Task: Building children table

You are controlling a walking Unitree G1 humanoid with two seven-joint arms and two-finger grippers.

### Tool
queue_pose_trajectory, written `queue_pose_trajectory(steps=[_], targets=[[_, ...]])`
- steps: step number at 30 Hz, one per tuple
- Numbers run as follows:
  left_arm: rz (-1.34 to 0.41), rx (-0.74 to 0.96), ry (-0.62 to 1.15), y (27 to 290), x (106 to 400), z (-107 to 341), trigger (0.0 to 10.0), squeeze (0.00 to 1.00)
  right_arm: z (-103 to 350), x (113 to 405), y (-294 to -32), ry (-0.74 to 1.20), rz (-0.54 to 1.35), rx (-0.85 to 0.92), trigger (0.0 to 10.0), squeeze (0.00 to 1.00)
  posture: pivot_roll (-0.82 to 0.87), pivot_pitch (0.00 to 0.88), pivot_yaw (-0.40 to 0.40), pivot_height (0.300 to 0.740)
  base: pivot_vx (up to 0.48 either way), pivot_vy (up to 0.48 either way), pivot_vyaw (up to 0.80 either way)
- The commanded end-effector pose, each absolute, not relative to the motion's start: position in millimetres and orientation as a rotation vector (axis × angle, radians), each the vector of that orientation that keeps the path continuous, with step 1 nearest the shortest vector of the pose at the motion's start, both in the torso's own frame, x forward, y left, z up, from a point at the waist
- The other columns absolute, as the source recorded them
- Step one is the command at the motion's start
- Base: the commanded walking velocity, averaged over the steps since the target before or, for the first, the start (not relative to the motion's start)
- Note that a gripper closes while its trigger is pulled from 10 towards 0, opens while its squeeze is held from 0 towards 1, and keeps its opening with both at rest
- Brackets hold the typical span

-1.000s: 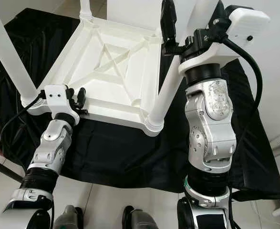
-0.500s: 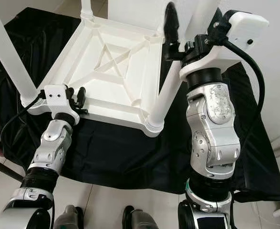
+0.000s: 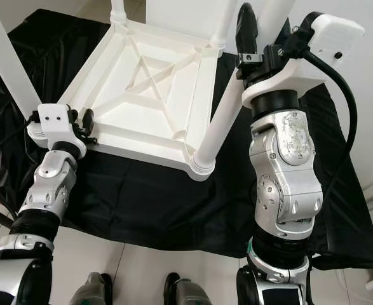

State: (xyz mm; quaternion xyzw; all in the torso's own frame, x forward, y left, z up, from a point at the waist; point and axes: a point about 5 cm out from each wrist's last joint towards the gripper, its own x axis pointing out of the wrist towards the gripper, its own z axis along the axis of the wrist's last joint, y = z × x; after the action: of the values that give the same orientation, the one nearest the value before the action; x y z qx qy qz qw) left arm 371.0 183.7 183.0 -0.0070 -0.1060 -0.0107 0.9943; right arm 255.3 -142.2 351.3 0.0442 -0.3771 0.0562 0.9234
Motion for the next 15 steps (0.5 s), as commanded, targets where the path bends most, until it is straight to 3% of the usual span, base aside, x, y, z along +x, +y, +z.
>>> queue_pose_trajectory(steps=[1, 15], targets=[[0.106, -0.020, -0.117, 218, 366, 163, 10.0, 0.00, 353, 252, -168, -0.795, -0.049, 0.090, 0.0, 0.00, 0.04, 0.196, -0.086, 0.740, 0.000, 0.000, 0.00], [0.138, 0.041, -0.191, 240, 373, 192, 10.0, 0.00, 332, 246, -214, -0.739, -0.335, 0.135, 0.0, 0.00, 0.04, 0.199, -0.071, 0.740, 0.000, 0.000, 0.00]])
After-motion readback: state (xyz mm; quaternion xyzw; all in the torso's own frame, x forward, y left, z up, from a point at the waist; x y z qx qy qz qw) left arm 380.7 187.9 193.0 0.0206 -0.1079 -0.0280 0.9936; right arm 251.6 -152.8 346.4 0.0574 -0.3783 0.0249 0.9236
